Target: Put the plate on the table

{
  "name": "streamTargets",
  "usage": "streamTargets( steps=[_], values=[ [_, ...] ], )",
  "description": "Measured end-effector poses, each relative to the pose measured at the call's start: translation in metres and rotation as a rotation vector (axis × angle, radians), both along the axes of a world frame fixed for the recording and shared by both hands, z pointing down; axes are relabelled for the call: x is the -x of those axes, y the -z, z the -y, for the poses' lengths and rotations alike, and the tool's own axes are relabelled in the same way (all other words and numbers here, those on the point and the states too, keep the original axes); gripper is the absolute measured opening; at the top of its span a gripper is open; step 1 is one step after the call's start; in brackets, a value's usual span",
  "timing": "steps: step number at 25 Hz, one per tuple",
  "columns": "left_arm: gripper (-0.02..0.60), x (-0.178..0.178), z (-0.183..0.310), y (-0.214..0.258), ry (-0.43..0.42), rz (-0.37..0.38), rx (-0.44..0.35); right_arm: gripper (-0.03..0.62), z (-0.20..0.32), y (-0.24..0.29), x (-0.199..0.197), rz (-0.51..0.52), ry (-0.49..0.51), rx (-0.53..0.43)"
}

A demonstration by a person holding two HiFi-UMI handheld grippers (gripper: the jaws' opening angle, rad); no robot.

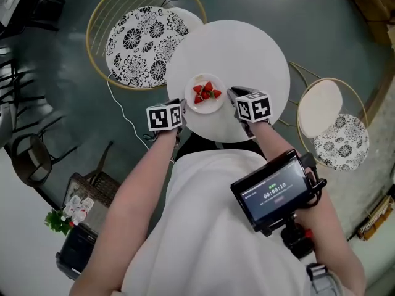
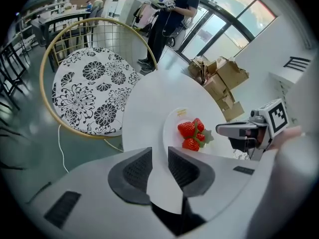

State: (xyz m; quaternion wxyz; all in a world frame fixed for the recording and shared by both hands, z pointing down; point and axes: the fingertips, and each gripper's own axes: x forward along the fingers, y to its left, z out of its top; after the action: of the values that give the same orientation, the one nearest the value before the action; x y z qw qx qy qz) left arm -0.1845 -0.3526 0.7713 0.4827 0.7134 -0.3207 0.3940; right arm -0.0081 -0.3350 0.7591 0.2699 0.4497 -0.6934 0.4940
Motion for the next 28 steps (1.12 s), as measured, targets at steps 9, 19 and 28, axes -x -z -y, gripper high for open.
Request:
streamTargets(
  steps=[9, 19, 28],
  values=[
    [0.078, 0.007, -0.031, 0.043, 0.115, -0.034, -0.122, 0.028, -0.011, 0.045, -0.017, 0.084, -0.001, -0.119],
    [0.013, -0.007, -0.080, 0.099, 0.182, -0.080, -0.269, 0.003, -0.062, 0.097, -0.030, 0.155, 0.085, -0.201],
    [0.005, -0.054, -0.139, 0.159, 0.176, -0.424, -0.348, 0.003, -0.106, 0.139, -0.036, 0.226, 0.161, -0.272]
  ],
)
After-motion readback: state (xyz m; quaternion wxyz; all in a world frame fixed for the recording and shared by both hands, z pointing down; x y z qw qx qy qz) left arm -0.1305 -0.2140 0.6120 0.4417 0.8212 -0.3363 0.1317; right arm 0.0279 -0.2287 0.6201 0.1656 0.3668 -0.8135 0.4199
